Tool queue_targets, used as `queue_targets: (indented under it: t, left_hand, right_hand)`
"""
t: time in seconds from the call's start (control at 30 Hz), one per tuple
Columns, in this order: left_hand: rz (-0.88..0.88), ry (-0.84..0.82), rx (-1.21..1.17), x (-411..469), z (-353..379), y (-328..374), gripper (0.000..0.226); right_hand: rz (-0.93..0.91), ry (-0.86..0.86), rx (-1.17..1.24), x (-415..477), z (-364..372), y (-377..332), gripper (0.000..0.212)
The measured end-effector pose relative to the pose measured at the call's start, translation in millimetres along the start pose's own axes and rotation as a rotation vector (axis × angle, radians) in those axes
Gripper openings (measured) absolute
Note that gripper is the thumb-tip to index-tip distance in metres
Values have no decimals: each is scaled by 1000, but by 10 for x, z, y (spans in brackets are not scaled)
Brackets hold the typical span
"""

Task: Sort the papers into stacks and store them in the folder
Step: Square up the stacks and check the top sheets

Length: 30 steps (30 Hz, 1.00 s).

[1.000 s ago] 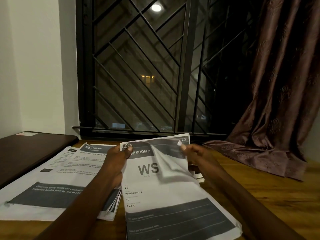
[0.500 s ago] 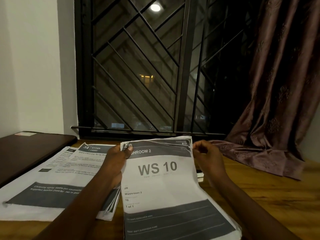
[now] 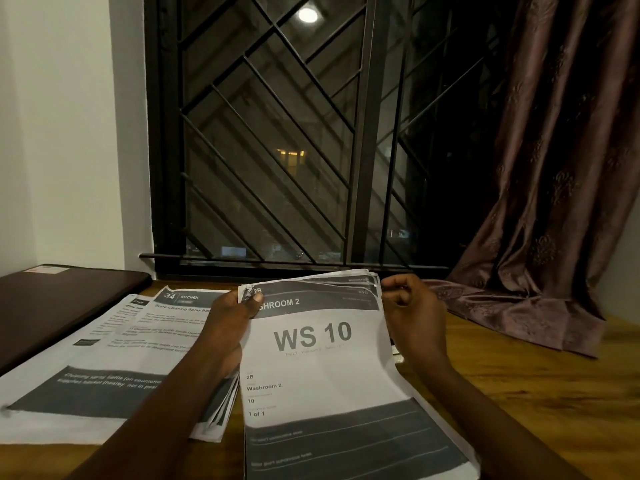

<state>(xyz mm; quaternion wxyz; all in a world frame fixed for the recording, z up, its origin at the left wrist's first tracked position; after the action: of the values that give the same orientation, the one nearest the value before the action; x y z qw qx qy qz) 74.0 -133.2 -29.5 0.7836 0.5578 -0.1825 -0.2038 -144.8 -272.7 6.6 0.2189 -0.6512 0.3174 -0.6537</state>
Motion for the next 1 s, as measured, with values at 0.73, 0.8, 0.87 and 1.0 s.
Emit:
queue_targets:
  t: [0.73,0.8,0.87,1.0]
  left_hand:
    - [-23,78,33,9,-48,12,10]
    - [-19,89,41,12,-45,13,11]
    - [-17,97,33,6,-38,15,12]
    - [-33,74,31,-18,-22,18,12]
  right_hand:
    - [204,-661,211,-158,158,-196,44]
    - [298,-806,207,-240,248,-141,64]
    - [365,-754,244,-240,277,-75,60]
    - [253,-482,98,-189,241,44,36]
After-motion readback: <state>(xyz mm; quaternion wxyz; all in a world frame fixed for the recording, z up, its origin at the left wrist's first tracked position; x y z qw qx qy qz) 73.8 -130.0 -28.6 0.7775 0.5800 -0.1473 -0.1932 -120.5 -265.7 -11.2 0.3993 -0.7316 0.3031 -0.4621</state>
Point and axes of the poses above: each hand's wrist, its own x-axis towards the middle knuckle, its own z-axis out of the palm, y = z × x, the point moved 5 cm from there along x, towards the middle knuckle, and after that the axes turned 12 degrees about y, right-handed, at the moved point
